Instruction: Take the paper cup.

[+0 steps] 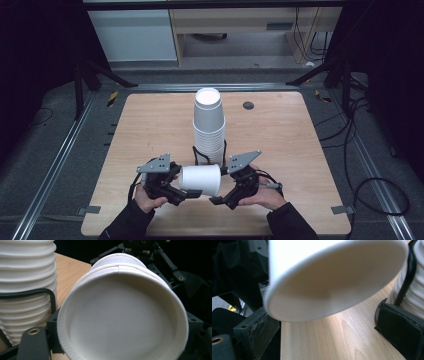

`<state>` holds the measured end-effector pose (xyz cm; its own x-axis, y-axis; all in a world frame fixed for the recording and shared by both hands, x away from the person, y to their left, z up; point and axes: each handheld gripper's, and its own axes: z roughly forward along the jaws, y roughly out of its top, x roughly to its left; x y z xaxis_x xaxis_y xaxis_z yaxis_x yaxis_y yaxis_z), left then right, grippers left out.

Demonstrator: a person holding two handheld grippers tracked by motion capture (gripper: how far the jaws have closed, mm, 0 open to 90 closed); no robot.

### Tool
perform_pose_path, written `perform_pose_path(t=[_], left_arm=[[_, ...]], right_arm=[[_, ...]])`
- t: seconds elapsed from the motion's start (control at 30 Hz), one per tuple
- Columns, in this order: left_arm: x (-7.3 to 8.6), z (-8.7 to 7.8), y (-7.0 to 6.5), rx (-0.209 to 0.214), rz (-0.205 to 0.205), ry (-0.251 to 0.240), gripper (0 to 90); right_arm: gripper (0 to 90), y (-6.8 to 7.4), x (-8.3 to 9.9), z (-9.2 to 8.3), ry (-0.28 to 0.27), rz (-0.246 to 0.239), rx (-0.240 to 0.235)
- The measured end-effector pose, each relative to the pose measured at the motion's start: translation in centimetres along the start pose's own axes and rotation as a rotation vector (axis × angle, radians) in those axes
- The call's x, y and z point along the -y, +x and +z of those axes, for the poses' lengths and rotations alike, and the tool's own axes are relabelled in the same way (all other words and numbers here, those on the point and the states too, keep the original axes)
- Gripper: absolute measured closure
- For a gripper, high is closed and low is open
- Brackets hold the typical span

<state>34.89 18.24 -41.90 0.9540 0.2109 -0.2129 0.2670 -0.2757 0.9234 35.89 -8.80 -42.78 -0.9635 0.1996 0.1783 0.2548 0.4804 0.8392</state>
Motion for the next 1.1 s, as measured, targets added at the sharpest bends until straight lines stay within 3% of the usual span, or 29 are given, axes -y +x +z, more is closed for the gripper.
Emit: perform_pose_path(t=[0.47,0.93,1.1], left_arm=[[0.0,0.7,-0.5,0.048,0.005,0.023,19.3],[-0.1,1.1,-0.7,0.031,0.005,0.069,19.4],[-0.3,1.1,-0.9,0.007,0.025,0.088,18.6]], right_arm=[[3.3,0.2,0.0,0.4,-0.035,-0.003,-0.064],[9.0,0.2,0.2,0.6,-0.029,-0.01,-0.063],[9.4,0.2,0.2,0.6,-0.026,-0.014,-0.066]])
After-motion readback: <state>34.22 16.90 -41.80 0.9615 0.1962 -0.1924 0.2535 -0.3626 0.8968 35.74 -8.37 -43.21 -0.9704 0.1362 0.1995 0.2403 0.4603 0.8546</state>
